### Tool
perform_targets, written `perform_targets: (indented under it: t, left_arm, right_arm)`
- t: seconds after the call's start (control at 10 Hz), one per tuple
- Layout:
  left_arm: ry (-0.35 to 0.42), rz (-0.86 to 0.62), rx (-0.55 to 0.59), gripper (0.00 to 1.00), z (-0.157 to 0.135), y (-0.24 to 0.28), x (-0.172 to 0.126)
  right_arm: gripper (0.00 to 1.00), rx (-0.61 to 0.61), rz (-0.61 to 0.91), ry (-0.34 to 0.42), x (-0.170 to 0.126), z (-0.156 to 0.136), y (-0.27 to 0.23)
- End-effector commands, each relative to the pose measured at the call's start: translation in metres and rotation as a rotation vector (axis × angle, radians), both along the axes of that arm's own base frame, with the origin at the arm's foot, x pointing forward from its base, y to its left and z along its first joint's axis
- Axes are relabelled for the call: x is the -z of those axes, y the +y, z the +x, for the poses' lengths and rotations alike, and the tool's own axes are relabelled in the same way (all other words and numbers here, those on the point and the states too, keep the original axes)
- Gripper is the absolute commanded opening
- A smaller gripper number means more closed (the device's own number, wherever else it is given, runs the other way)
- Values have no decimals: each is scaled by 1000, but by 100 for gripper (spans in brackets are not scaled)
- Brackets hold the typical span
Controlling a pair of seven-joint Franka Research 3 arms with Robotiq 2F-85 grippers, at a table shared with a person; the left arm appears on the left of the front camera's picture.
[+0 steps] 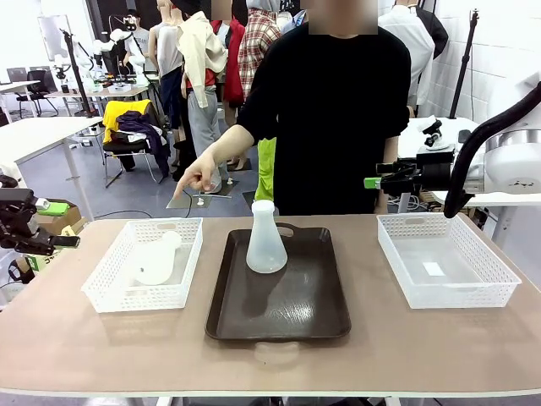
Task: Prepare the laboratory tools.
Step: Pick up the Big flask that the person points to.
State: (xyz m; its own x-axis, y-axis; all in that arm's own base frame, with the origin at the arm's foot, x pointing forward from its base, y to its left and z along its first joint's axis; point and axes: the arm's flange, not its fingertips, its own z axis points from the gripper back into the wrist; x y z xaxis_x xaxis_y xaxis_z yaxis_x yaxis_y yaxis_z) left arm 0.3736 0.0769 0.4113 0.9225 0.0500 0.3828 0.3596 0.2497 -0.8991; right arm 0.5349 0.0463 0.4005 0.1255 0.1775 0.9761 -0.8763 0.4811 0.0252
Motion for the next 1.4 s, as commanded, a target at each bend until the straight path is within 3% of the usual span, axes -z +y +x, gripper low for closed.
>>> perform_targets:
  t: [0.0,0.7,0.8,1.0,1.3]
  left_arm:
    - [-10,-18,-5,100,0,0,-2]
    - [0,0,0,100,0,0,0]
    - [-26,29,-29,100,1,-1,-11]
    - [-72,160,-116,100,11,-3,-41]
    - [-186,575,-220,100,46,-39,-82]
  right_arm:
    - [100,-3,-16,7,-2,1,1]
    - [100,-3,-16,7,-2,1,1]
    - [100,-3,-16,7,-2,1,1]
    - [100,-3,-16,7,-2,1,1]
    - [100,-3,-16,7,-2,1,1]
